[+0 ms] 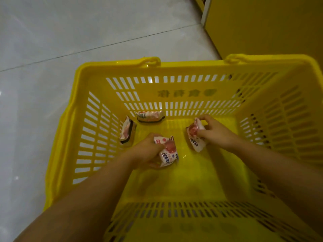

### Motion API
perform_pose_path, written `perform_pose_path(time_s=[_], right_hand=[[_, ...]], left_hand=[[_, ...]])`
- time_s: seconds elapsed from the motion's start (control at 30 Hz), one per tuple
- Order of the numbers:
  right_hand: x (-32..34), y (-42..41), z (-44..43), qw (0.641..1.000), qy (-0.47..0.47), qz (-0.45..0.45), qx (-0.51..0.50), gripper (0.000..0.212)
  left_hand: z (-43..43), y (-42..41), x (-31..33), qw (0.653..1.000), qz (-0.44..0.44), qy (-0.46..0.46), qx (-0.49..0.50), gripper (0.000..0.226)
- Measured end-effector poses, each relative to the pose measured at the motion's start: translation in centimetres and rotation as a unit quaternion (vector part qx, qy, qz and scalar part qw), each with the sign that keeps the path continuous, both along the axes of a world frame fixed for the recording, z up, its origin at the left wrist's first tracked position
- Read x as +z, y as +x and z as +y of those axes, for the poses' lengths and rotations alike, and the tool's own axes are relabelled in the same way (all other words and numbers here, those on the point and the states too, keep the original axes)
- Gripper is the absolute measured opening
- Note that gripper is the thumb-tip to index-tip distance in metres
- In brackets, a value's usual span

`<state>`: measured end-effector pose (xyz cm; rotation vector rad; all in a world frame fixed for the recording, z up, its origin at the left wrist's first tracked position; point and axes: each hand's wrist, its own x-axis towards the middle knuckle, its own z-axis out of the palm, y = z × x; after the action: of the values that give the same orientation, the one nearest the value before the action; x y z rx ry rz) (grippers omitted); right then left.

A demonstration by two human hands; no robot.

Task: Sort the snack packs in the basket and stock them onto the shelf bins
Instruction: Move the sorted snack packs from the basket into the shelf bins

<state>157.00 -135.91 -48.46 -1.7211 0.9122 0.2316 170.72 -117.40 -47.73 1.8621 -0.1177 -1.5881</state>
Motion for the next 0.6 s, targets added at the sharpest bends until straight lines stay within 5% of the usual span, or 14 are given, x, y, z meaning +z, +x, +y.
perform_pose_path(time_s=[0.07,0.17,0.37,0.6], right_hand=[[0.8,0.0,-0.3,0.968,0.228,-0.037,-0.101,0.037],[1.7,-0.4,0.3,0.925,0.361,-0.051,-0.103,0.032],[1.9,-0.1,1.6,0.933,0.318,-0.054,-0.162,0.020],[2.0,0.7,3.9,0.952,0.249,-0.052,-0.171,0.034]], left_hand=[[-0.4,0.0,0.3,0.999,0.028,-0.002,0.046,0.040],[-0.6,-0.1,0.9,0.997,0.036,-0.017,0.061,0.046],[-0.5,-0.1,1.2,0.997,-0.039,-0.065,0.031,0.032],[-1.6,-1.2,1.5,0.984,0.019,-0.125,0.123,0.014]])
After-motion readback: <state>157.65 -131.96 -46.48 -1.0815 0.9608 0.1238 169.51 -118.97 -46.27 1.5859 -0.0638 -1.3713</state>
